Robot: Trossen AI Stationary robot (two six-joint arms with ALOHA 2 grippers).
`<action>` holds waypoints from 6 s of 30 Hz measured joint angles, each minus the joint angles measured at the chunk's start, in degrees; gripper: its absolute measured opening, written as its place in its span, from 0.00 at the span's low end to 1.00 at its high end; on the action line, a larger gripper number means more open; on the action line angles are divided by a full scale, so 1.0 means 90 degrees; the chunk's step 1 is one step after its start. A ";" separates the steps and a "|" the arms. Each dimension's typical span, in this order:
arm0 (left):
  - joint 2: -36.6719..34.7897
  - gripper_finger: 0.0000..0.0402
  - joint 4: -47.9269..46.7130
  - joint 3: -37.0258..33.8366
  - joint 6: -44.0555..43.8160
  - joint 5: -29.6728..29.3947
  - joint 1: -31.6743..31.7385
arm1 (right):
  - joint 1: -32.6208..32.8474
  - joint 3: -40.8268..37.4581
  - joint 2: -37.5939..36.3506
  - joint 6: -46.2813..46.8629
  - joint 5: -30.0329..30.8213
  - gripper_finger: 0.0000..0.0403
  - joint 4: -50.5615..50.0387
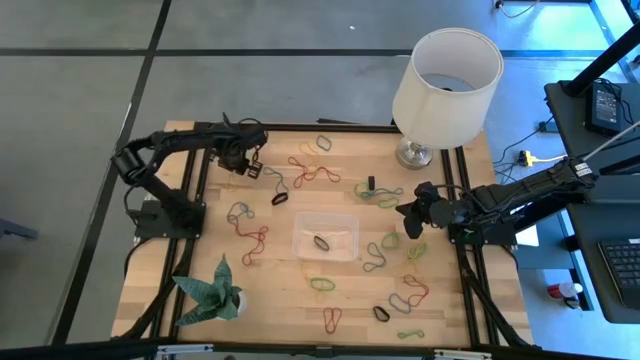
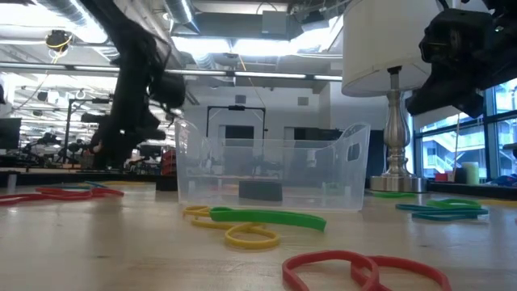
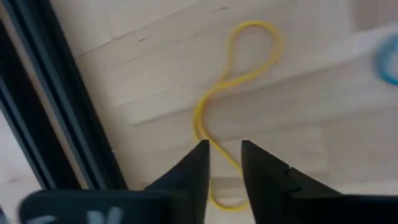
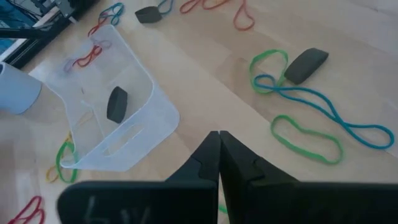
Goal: Pick and place rubber bands into bin
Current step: Put the yellow rubber band into the transparent bin, then put the green rubber band into the transparent bin
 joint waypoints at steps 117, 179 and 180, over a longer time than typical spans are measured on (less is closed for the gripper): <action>0.3041 0.00 -0.1638 0.6363 0.1243 0.0889 -0.5027 | -0.0061 0.0000 0.0014 -0.0843 -0.0805 0.02 0.0315; -0.4880 0.01 0.2898 -0.0920 0.2460 0.1632 -0.3584 | -0.3458 0.4792 0.7434 -0.0487 -0.1722 0.03 -0.2064; -0.4880 0.01 0.2895 -0.0920 0.2457 0.1632 -0.3584 | -0.3382 0.4793 0.7343 -0.0439 -0.1629 0.02 -0.2118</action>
